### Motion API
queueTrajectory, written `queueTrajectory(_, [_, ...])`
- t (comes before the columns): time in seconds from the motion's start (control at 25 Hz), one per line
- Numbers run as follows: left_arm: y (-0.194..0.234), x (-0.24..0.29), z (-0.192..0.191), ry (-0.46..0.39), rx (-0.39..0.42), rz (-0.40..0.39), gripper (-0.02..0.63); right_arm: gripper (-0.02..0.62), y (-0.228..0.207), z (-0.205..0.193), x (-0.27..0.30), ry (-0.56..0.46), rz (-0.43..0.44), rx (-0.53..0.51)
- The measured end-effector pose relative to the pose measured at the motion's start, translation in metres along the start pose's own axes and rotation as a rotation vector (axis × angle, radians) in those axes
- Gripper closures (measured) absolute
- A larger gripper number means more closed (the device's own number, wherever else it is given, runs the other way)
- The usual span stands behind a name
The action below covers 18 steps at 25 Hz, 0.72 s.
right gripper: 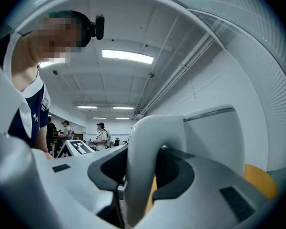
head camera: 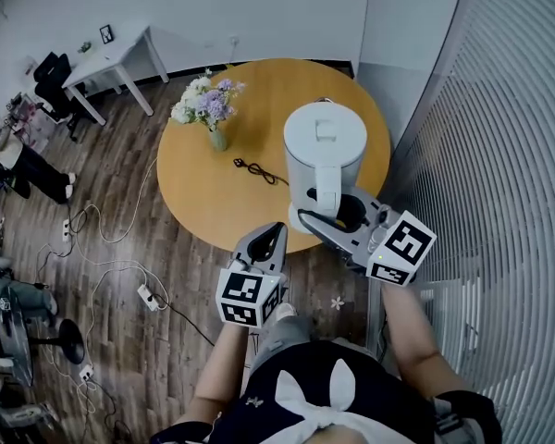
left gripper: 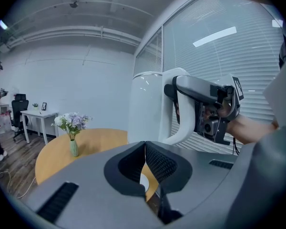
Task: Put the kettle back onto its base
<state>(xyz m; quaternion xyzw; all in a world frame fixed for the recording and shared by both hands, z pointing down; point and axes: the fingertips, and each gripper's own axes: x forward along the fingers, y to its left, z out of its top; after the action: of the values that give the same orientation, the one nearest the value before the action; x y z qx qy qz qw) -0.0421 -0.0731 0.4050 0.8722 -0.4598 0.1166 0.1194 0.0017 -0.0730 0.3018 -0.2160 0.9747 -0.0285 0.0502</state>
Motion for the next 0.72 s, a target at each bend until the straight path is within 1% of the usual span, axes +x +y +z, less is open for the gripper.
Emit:
queueTrajectory(0.36, [0.020, 0.007, -0.004, 0.009, -0.001, -0.031, 0.580, 0.446, -0.012, -0.007, 0.017, 0.002, -0.037, -0.002])
queueTrajectory(0.72, [0.043, 0.017, -0.007, 0.024, 0.003, -0.058, 0.580, 0.446, -0.028, -0.024, 0.029, 0.008, -0.085, 0.018])
